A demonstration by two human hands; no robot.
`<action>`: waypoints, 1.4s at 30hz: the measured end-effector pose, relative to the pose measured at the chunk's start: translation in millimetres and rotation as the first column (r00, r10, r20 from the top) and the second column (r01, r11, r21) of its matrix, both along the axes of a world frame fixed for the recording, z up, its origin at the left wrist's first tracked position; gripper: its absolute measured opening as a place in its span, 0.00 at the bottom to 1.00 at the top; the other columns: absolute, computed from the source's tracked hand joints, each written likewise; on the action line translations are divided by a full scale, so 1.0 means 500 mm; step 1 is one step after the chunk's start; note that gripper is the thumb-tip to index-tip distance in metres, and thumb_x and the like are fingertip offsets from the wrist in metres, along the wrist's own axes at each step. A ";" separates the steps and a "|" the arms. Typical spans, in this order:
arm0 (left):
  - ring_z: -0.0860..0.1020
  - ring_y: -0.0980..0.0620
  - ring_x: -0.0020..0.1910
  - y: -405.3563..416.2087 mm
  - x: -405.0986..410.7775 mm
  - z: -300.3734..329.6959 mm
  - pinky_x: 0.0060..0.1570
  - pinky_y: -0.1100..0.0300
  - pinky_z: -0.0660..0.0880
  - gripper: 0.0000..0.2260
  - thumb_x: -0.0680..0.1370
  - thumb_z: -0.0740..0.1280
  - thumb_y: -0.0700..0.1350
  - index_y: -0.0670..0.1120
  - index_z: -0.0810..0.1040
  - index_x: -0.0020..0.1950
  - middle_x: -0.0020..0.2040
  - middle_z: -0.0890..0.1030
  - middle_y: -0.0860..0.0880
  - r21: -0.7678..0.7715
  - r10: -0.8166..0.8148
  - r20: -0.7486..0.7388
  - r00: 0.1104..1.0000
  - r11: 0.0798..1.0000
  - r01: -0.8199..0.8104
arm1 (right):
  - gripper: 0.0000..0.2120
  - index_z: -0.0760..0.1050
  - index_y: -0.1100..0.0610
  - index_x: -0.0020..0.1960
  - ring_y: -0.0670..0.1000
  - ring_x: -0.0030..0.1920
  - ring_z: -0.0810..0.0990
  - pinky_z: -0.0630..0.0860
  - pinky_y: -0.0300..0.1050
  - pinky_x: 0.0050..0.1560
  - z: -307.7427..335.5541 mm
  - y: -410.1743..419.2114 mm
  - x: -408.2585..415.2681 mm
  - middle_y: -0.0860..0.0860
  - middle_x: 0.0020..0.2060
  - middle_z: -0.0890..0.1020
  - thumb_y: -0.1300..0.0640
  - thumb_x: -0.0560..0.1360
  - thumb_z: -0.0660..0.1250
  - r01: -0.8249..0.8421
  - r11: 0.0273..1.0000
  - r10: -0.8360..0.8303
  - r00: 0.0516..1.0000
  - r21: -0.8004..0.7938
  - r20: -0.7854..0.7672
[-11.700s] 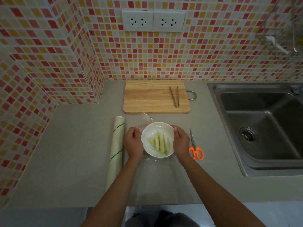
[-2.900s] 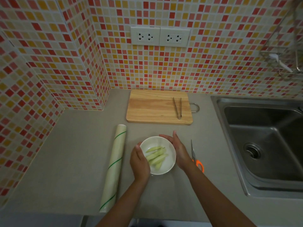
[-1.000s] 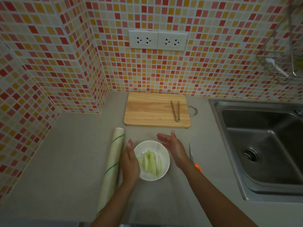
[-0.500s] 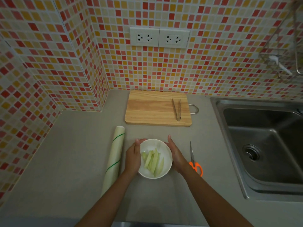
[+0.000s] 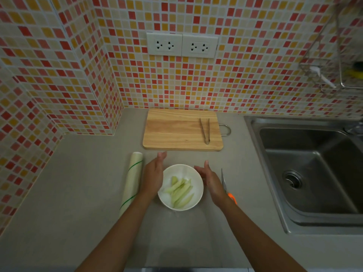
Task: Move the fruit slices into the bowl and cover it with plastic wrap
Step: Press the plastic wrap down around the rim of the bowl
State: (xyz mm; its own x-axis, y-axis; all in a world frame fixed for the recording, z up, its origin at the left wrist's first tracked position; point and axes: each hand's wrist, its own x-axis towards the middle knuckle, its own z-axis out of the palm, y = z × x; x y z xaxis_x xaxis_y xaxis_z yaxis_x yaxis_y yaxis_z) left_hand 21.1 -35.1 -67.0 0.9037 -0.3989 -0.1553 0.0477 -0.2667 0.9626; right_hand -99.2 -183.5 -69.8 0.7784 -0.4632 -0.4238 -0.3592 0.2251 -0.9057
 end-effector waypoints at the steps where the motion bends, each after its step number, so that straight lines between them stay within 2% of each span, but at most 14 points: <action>1: 0.72 0.57 0.66 0.005 -0.014 -0.002 0.64 0.64 0.62 0.26 0.82 0.49 0.59 0.46 0.76 0.67 0.66 0.78 0.50 -0.018 0.103 0.005 0.995 0.995 -0.103 | 0.29 0.79 0.57 0.59 0.44 0.52 0.81 0.73 0.38 0.56 -0.002 -0.005 0.001 0.57 0.60 0.81 0.41 0.81 0.45 0.041 0.999 -0.041 0.999 0.009 0.011; 3: 0.72 0.55 0.67 0.011 -0.056 -0.012 0.65 0.63 0.63 0.24 0.82 0.49 0.57 0.46 0.75 0.68 0.66 0.77 0.50 -0.048 0.231 -0.038 0.972 0.971 -0.233 | 0.30 0.73 0.61 0.66 0.48 0.58 0.78 0.71 0.42 0.62 -0.003 -0.008 0.007 0.57 0.64 0.78 0.42 0.81 0.45 0.075 0.996 -0.077 0.996 0.055 0.039; 5: 0.74 0.55 0.64 0.007 -0.095 -0.024 0.63 0.62 0.65 0.22 0.83 0.49 0.55 0.48 0.76 0.67 0.64 0.78 0.51 -0.053 0.258 -0.143 0.956 0.962 -0.267 | 0.30 0.72 0.61 0.67 0.52 0.63 0.77 0.69 0.49 0.69 0.000 0.000 0.015 0.56 0.65 0.77 0.41 0.81 0.45 0.059 0.987 -0.068 0.996 0.151 0.055; 8: 0.79 0.52 0.52 -0.004 -0.112 -0.028 0.53 0.60 0.70 0.21 0.83 0.50 0.54 0.50 0.81 0.56 0.52 0.83 0.51 -0.039 0.281 -0.140 0.950 0.957 -0.288 | 0.30 0.75 0.60 0.65 0.58 0.62 0.78 0.71 0.55 0.66 0.000 0.020 0.022 0.59 0.61 0.80 0.40 0.80 0.48 0.029 0.964 -0.042 0.998 0.263 0.045; 10: 0.79 0.52 0.49 -0.006 -0.106 -0.026 0.50 0.61 0.71 0.20 0.83 0.50 0.53 0.52 0.82 0.52 0.47 0.83 0.51 -0.041 0.291 -0.128 0.948 0.954 -0.298 | 0.31 0.75 0.62 0.65 0.61 0.63 0.77 0.71 0.57 0.66 -0.004 0.022 0.021 0.63 0.61 0.79 0.40 0.81 0.47 0.024 0.953 -0.045 0.997 0.301 0.063; 17: 0.80 0.54 0.48 -0.006 -0.093 -0.036 0.49 0.61 0.71 0.19 0.83 0.51 0.53 0.56 0.81 0.48 0.44 0.83 0.56 -0.040 0.286 -0.124 0.950 0.955 -0.293 | 0.37 0.74 0.64 0.64 0.63 0.62 0.77 0.68 0.62 0.68 -0.015 0.014 0.021 0.65 0.60 0.79 0.34 0.78 0.46 -0.068 0.960 0.063 0.998 0.273 0.030; 21: 0.80 0.52 0.50 -0.006 -0.090 -0.038 0.51 0.60 0.72 0.21 0.83 0.51 0.53 0.50 0.83 0.53 0.48 0.84 0.51 -0.075 0.273 -0.154 0.950 0.955 -0.287 | 0.39 0.76 0.60 0.63 0.60 0.61 0.79 0.70 0.60 0.67 -0.016 0.016 0.016 0.63 0.58 0.81 0.31 0.75 0.45 -0.069 0.963 0.062 0.997 0.262 0.036; 25: 0.81 0.51 0.51 -0.003 -0.080 -0.032 0.50 0.63 0.72 0.23 0.83 0.50 0.54 0.46 0.83 0.53 0.50 0.85 0.48 -0.100 0.207 -0.189 0.960 0.968 -0.228 | 0.41 0.77 0.57 0.63 0.57 0.59 0.81 0.78 0.51 0.57 -0.010 0.021 0.008 0.59 0.57 0.83 0.28 0.71 0.46 -0.063 0.950 0.051 0.998 0.307 0.045; 30: 0.81 0.52 0.50 -0.002 -0.052 -0.019 0.53 0.60 0.75 0.25 0.83 0.48 0.56 0.48 0.83 0.54 0.50 0.85 0.48 -0.080 0.070 -0.201 0.977 0.993 -0.088 | 0.40 0.77 0.59 0.63 0.58 0.61 0.79 0.73 0.54 0.64 -0.002 0.011 -0.004 0.61 0.58 0.81 0.31 0.76 0.41 -0.045 0.953 0.028 0.998 0.300 0.061; 33: 0.81 0.58 0.47 -0.008 -0.051 -0.019 0.43 0.72 0.75 0.25 0.83 0.48 0.57 0.49 0.83 0.53 0.49 0.85 0.49 -0.094 0.009 -0.213 0.977 0.995 -0.030 | 0.38 0.76 0.61 0.64 0.59 0.61 0.79 0.72 0.56 0.65 -0.001 0.011 0.001 0.62 0.59 0.80 0.33 0.77 0.45 0.020 0.942 -0.046 0.996 0.336 0.071; 35: 0.81 0.59 0.47 -0.013 -0.051 -0.019 0.40 0.74 0.74 0.25 0.82 0.48 0.57 0.49 0.83 0.53 0.49 0.85 0.50 -0.090 -0.031 -0.219 0.975 0.996 0.012 | 0.36 0.75 0.64 0.63 0.63 0.61 0.78 0.71 0.59 0.65 0.004 0.019 0.005 0.64 0.58 0.80 0.36 0.79 0.47 0.015 0.934 -0.037 0.998 0.356 0.055; 38: 0.81 0.56 0.51 -0.012 -0.048 -0.019 0.46 0.71 0.74 0.25 0.83 0.47 0.57 0.49 0.83 0.54 0.50 0.84 0.50 -0.097 -0.067 -0.232 0.970 0.994 0.045 | 0.30 0.79 0.64 0.57 0.61 0.54 0.81 0.76 0.54 0.59 0.014 0.027 0.004 0.63 0.52 0.83 0.40 0.80 0.50 0.046 0.968 -0.044 0.999 0.245 -0.015; 40: 0.81 0.56 0.52 -0.012 -0.046 -0.021 0.47 0.70 0.74 0.26 0.82 0.47 0.57 0.48 0.82 0.56 0.52 0.84 0.50 -0.086 -0.086 -0.225 0.971 0.994 0.068 | 0.24 0.80 0.62 0.50 0.54 0.44 0.83 0.78 0.45 0.46 0.014 0.028 0.004 0.59 0.44 0.83 0.45 0.81 0.54 0.095 0.989 -0.090 0.995 0.116 -0.046; 42: 0.79 0.58 0.53 -0.016 -0.041 -0.017 0.48 0.72 0.73 0.27 0.82 0.47 0.58 0.47 0.82 0.59 0.55 0.83 0.51 -0.091 -0.076 -0.232 0.970 0.994 0.056 | 0.20 0.79 0.63 0.46 0.52 0.39 0.81 0.77 0.40 0.38 0.007 0.029 0.007 0.58 0.40 0.82 0.50 0.81 0.56 0.149 0.987 -0.147 0.988 0.052 -0.043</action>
